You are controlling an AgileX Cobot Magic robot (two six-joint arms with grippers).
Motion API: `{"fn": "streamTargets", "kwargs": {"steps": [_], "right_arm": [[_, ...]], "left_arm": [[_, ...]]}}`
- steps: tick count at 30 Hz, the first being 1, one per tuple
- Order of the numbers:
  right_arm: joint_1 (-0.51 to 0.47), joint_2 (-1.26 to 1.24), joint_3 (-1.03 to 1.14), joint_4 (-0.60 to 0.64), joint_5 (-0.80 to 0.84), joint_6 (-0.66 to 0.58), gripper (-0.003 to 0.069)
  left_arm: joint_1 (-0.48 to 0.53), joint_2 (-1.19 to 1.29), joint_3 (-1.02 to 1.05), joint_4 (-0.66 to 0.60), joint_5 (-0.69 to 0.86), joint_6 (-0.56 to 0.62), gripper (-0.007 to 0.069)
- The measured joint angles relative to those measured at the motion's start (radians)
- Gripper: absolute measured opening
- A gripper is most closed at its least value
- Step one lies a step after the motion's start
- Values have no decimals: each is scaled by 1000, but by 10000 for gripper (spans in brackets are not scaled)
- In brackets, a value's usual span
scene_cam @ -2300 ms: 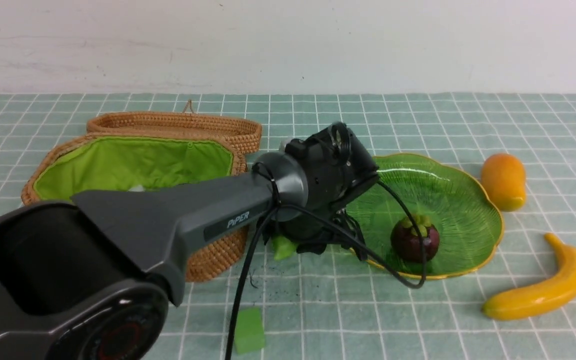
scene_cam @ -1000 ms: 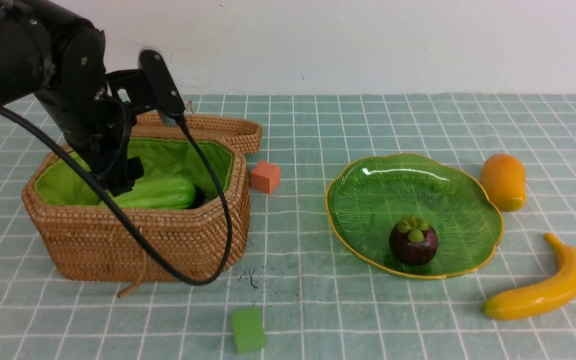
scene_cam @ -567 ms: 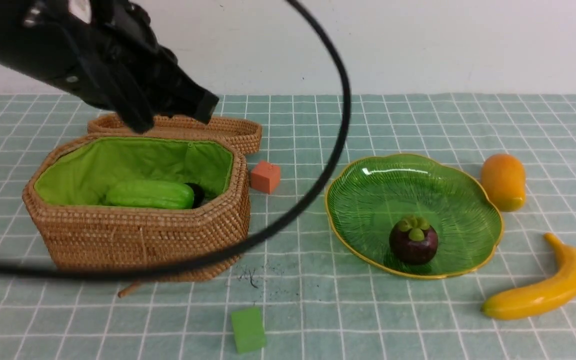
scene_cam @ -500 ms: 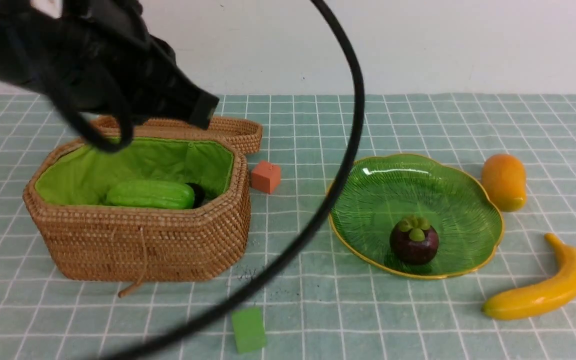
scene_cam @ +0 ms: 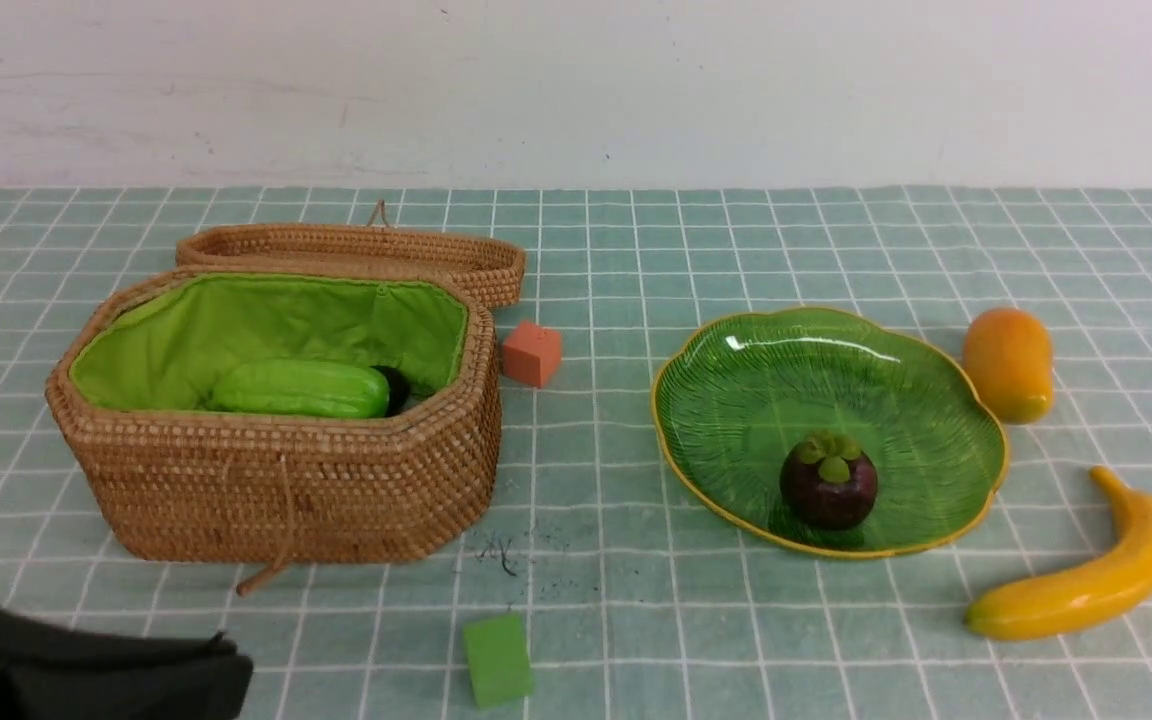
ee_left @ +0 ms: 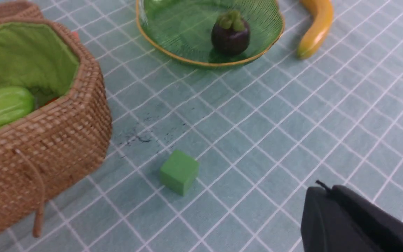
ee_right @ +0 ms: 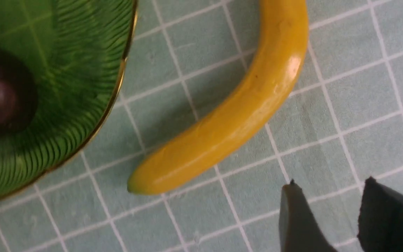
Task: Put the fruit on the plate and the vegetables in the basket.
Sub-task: Use the right arm to grab a banana and put it into the right plate
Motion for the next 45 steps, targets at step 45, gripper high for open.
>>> {"fn": "streamTargets", "kwargs": {"steps": [45], "right_arm": [[227, 537, -557, 155, -128, -469, 324]], "left_arm": [[0, -118, 103, -7, -286, 0, -13]]}}
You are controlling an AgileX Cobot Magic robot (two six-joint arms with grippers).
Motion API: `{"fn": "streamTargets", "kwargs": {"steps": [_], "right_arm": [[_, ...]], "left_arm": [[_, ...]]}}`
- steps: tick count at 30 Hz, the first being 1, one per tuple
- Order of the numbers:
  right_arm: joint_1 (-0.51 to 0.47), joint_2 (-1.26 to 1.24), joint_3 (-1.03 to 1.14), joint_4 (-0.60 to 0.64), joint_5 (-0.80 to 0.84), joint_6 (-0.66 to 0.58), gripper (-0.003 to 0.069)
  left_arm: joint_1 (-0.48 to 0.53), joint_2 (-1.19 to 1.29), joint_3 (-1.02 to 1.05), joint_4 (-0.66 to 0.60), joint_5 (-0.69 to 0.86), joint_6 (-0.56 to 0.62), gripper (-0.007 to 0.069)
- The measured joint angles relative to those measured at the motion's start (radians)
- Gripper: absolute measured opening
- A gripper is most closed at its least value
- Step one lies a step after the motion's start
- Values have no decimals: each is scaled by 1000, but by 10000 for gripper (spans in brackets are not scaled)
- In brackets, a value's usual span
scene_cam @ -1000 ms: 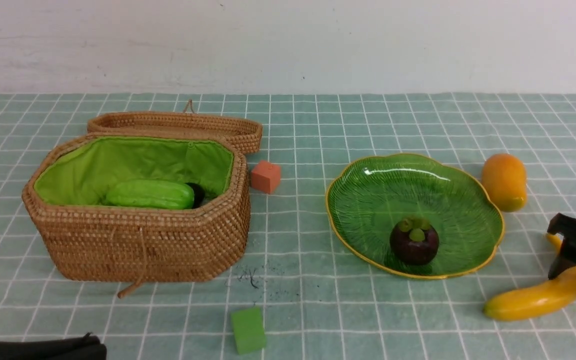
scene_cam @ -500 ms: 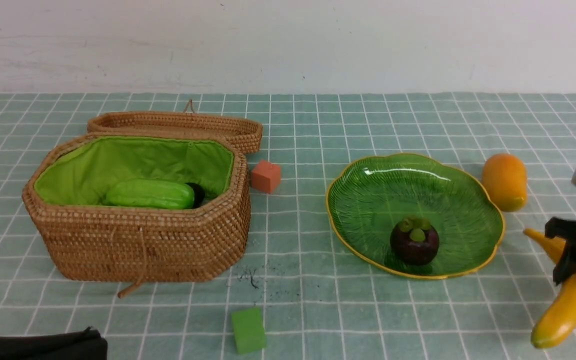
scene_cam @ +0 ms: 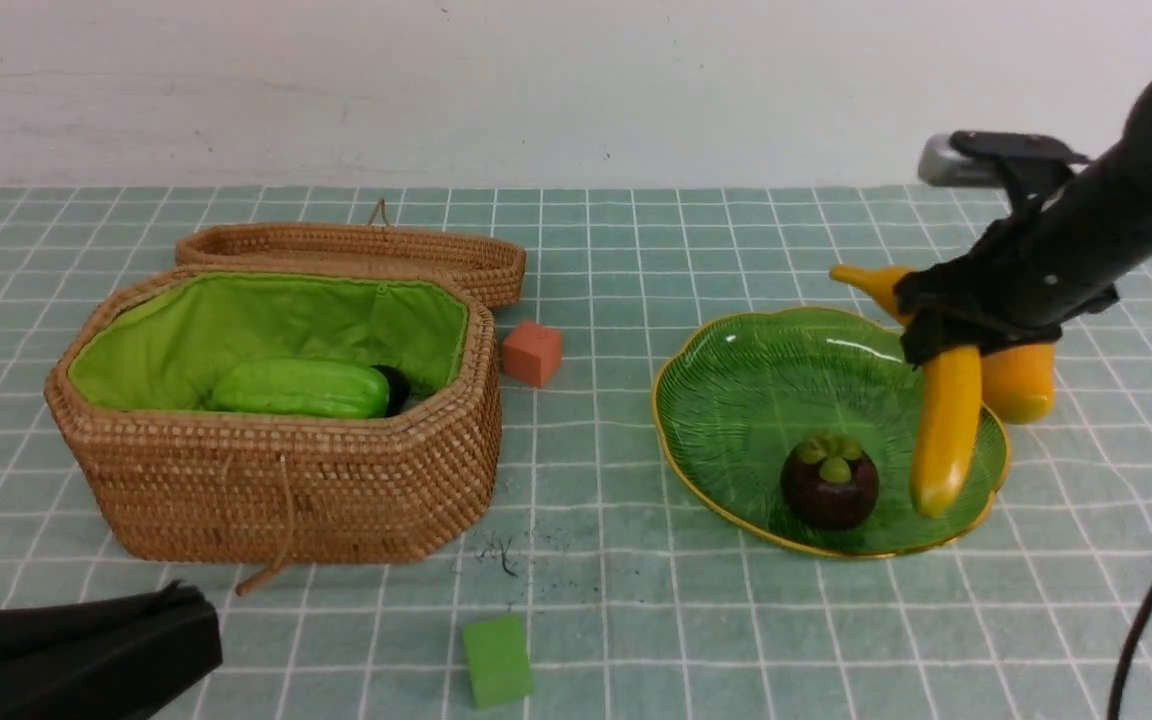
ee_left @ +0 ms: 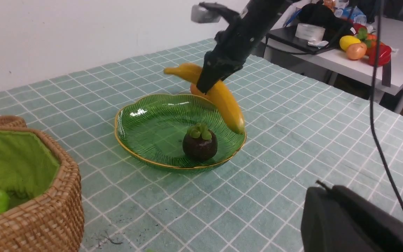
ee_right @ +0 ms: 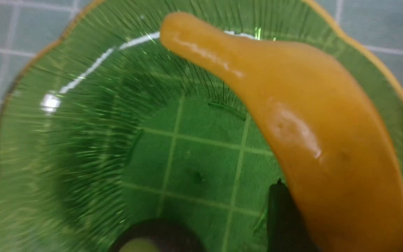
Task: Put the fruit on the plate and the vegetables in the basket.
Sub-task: Use the right arm to grab a banana and put it into the right plate
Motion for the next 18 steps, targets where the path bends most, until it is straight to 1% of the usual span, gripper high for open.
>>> {"fn": "streamTargets", "kwargs": {"steps": [2, 4, 8, 9, 10, 11, 13, 14, 15, 16, 18], "right_arm": [[11, 54, -37, -37, 5, 0, 324], [14, 72, -48, -46, 6, 0, 332], [16, 83, -65, -55, 26, 2, 491], [16, 75, -75, -59, 42, 14, 545], [15, 68, -83, -64, 55, 26, 575], [14, 65, -85, -64, 62, 33, 582], [5, 40, -105, -75, 85, 64, 629], [-16, 14, -124, -93, 100, 121, 646], [-23, 5, -132, -98, 102, 138, 646], [-60, -5, -159, -120, 104, 217, 638], [-98, 3, -183, -137, 102, 274, 617]], "left_arm": [[0, 0, 0, 0, 0, 0, -13], [0, 0, 0, 0, 0, 0, -13], [0, 0, 0, -1, 0, 0, -13], [0, 0, 0, -1, 0, 0, -13], [0, 0, 0, -1, 0, 0, -13], [0, 0, 0, -1, 0, 0, -13], [0, 0, 0, -1, 0, 0, -13], [0, 0, 0, -1, -2, 0, -13], [0, 0, 0, -1, -4, 0, -13], [0, 0, 0, -1, -17, 0, -13], [0, 0, 0, -1, -28, 0, -13]]}}
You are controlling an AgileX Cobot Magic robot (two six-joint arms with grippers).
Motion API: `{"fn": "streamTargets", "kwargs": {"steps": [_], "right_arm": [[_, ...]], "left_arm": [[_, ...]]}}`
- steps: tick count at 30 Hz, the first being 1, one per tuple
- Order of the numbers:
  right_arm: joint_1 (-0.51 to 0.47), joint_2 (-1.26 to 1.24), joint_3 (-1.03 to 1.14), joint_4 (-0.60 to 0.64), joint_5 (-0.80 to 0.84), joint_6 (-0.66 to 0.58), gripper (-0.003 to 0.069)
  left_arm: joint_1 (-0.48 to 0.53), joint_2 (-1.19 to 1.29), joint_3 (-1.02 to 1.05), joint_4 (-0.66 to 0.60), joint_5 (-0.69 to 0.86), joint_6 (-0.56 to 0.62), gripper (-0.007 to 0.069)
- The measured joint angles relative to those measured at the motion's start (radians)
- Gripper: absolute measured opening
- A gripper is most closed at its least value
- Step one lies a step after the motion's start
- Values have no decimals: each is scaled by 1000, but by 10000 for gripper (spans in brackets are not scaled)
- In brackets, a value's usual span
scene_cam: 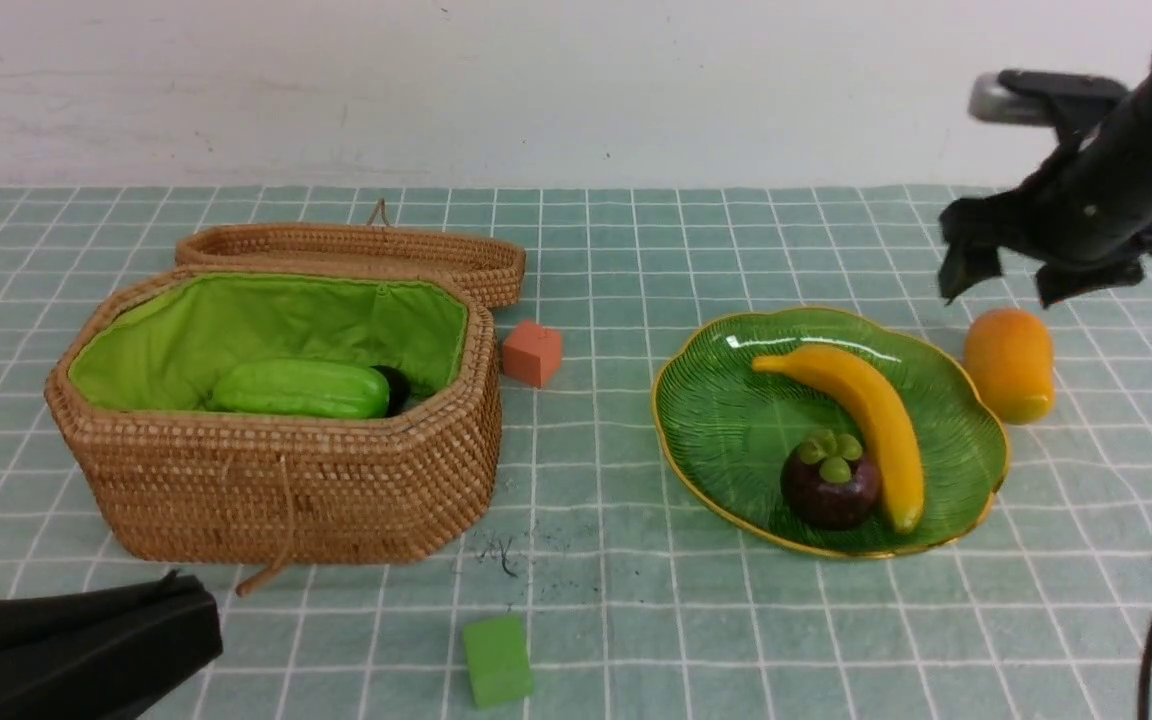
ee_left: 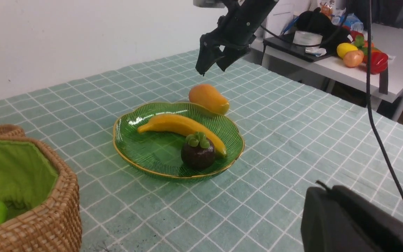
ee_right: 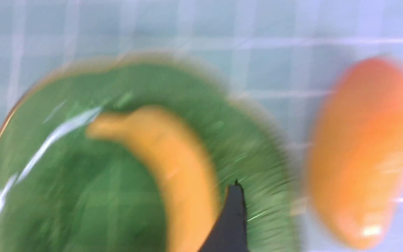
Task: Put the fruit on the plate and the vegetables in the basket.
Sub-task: Use the right arm to grab a banana and put it into the right plate, then use the right arm to grab a mango and put it into the right plate
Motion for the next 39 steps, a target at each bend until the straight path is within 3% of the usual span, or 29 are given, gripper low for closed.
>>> {"fn": "streamTargets", "kwargs": {"steps": [5, 16, 21, 28, 34, 39], "right_arm": [[-83, 128, -82, 16, -32, 56, 578], [-85, 364, -218, 62, -40, 62, 584], [-85, 372, -227, 76, -47, 49, 517], [-83, 297, -219, 81, 27, -16, 517], [12, 109, -228, 256, 197, -99, 517], [213, 151, -231, 285, 213, -140, 517]], "left_arm": [[0, 0, 0, 0, -14, 0, -13], [0, 0, 0, -3, -15, 0, -13], [0, 0, 0, -3, -15, 0, -13], [0, 0, 0, 6, -15, 0, -10], [0, 0, 0, 71, 12, 0, -8], [0, 0, 0, 112, 112, -10, -7]]}}
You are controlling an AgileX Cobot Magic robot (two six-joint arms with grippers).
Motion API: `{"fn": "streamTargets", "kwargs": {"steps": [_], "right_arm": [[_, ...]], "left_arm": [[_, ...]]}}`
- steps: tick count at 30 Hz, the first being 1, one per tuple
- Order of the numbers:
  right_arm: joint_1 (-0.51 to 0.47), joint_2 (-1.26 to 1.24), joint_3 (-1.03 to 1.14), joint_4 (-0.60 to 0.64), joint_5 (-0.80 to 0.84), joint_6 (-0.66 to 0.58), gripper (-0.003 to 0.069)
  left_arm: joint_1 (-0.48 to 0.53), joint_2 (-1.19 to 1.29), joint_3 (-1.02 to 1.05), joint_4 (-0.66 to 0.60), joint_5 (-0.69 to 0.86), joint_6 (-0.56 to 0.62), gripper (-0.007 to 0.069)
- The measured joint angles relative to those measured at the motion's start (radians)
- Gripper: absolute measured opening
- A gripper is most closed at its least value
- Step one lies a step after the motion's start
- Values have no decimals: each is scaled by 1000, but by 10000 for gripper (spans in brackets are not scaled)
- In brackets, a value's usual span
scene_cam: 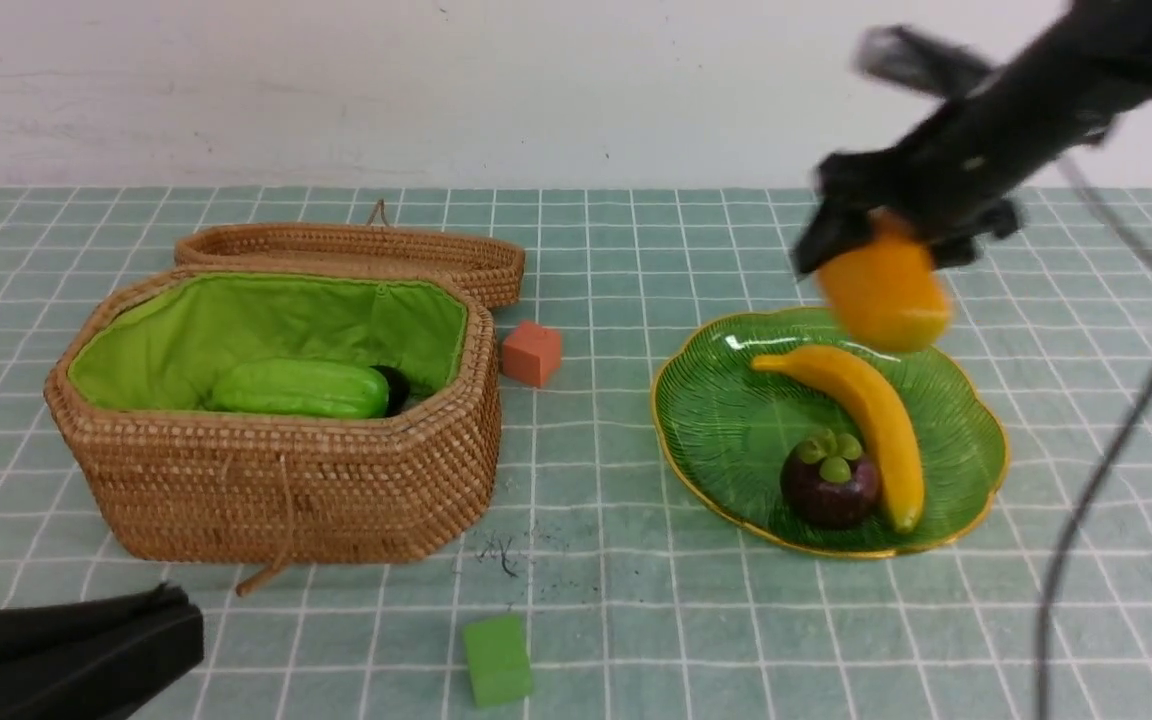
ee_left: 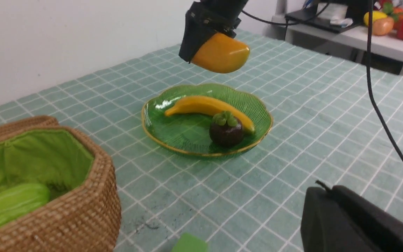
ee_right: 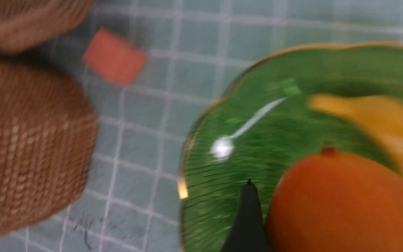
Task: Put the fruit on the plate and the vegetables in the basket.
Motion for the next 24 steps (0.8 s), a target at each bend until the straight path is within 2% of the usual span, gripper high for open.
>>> {"fn": "streamTargets", "kwargs": {"steps": [3, 7, 10, 12, 15, 17, 18, 22, 24], "right_arm": [[69, 66, 6, -76, -26, -1, 517], [93, 104, 11, -135, -45, 35, 534], [95, 102, 11, -154, -47, 92, 647], [95, 85, 11, -157, -29, 106, 673], [95, 14, 11, -162, 31, 108, 666], [96, -66, 11, -184, 93, 104, 603], [96, -74, 11, -186, 93, 103, 596], [96, -303, 63, -237, 115, 88, 339], [97, -379, 98, -239, 115, 84, 260]], "left_arm": [[0, 0, 0, 14, 46, -12, -7], [0, 0, 0, 40, 67, -15, -6], [0, 0, 0, 76, 78, -15, -3], [0, 0, 0, 88, 78, -15, -2], [0, 0, 0, 93, 79, -17, 0], [0, 0, 0, 94, 79, -37, 1], [0, 0, 0, 94, 79, -41, 1], [0, -5, 1, 100, 79, -146, 1], [0, -19, 13, 110, 75, -186, 1]]}}
